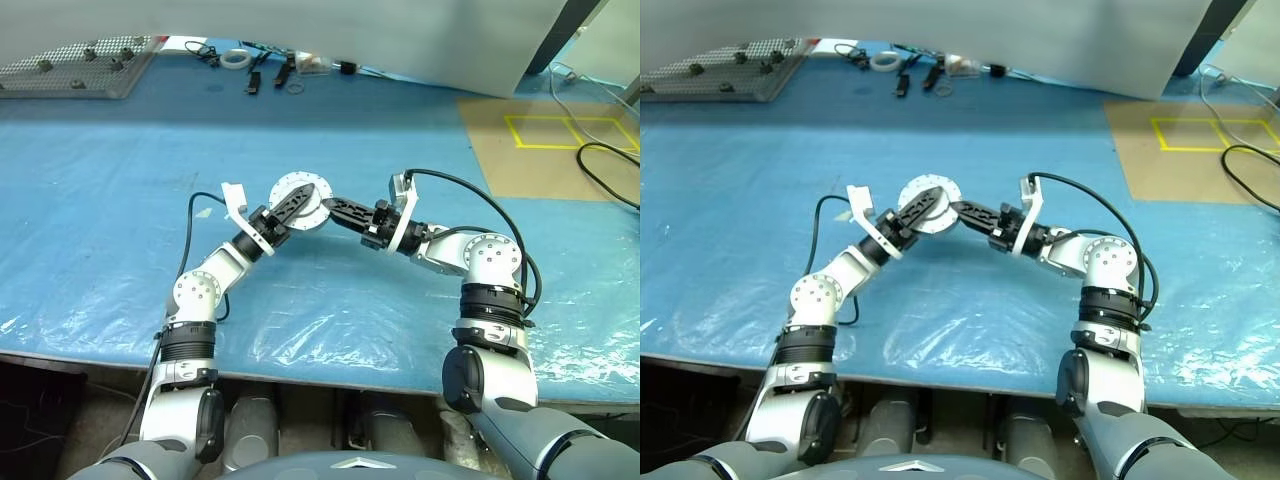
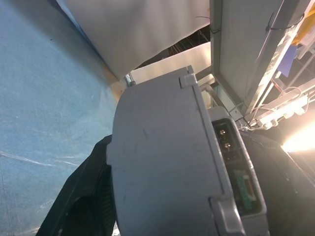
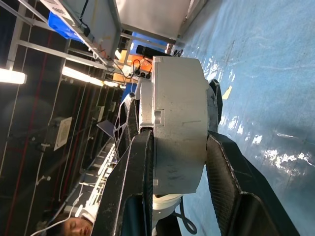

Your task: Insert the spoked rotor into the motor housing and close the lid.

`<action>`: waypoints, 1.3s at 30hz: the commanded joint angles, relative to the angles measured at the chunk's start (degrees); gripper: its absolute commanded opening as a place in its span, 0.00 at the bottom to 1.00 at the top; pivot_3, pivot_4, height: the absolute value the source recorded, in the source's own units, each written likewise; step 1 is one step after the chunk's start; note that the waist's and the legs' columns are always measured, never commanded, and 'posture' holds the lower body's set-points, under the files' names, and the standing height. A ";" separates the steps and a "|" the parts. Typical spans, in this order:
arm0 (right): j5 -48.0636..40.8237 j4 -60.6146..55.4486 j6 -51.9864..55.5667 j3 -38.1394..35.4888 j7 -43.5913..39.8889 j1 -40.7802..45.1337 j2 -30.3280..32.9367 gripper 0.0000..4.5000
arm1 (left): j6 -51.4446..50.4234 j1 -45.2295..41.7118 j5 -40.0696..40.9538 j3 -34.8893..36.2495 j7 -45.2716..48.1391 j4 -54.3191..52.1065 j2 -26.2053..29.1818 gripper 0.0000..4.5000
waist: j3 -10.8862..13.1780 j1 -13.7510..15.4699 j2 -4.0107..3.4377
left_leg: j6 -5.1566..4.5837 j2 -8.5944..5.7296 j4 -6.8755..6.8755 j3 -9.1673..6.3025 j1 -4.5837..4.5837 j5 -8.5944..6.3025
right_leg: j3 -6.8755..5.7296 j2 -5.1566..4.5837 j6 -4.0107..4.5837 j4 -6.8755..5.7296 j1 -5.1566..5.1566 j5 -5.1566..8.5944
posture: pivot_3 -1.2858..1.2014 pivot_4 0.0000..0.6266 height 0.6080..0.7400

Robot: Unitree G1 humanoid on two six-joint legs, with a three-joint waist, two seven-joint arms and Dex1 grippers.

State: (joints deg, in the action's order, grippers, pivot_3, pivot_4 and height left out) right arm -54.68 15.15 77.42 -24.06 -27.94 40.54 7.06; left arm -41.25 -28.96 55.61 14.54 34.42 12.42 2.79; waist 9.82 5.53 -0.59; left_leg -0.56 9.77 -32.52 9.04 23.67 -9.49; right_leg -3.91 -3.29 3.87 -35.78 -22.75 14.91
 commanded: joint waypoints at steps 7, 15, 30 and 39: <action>-2.55 -2.82 -0.80 1.11 -1.61 0.79 -0.92 0.25 | -1.81 0.35 -1.42 -1.76 -3.29 -3.97 0.66 0.67 | 0.00 0.02 0.00 | -0.01 0.01 -0.02 0.00 0.02 0.01 | -0.02 0.00 0.01 -0.01 0.00 0.00 | 0.52 0.24 1.00; 0.50 -4.45 -5.84 3.92 -1.57 -0.40 -0.83 0.25 | -2.51 -0.96 -2.99 -2.52 -5.28 -1.76 0.74 0.67 | 0.00 0.06 0.00 | -0.01 0.02 -0.08 -0.05 0.03 0.00 | -0.03 0.00 0.01 -0.04 0.01 0.00 | 0.52 0.24 1.00; -0.67 -1.11 -4.63 2.32 -1.16 0.95 -1.33 0.74 | -2.71 -1.50 -3.39 -0.73 -4.83 -1.45 1.82 0.57 | 0.00 0.01 0.00 | -0.01 0.01 -0.10 -0.07 0.05 0.01 | -0.04 0.00 0.01 -0.05 0.00 0.00 | 0.52 0.24 1.00; -1.01 -1.07 -4.82 2.16 -1.16 0.91 -0.97 0.74 | -0.57 -4.29 -5.42 1.42 -7.27 0.88 2.53 0.57 | 0.00 -0.35 0.00 | -0.02 0.01 -0.12 -0.08 0.01 0.01 | -0.04 0.00 0.01 -0.08 0.03 0.00 | 0.52 0.24 1.00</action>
State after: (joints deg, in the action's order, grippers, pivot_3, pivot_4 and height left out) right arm -52.39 16.81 72.12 -22.02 -27.43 39.59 6.76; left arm -42.35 -31.89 49.68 15.37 27.09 14.31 5.32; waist 9.82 5.18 -0.59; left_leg -0.58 9.79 -32.65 8.93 23.69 -9.48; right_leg -3.94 -3.27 3.88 -35.86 -22.73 14.90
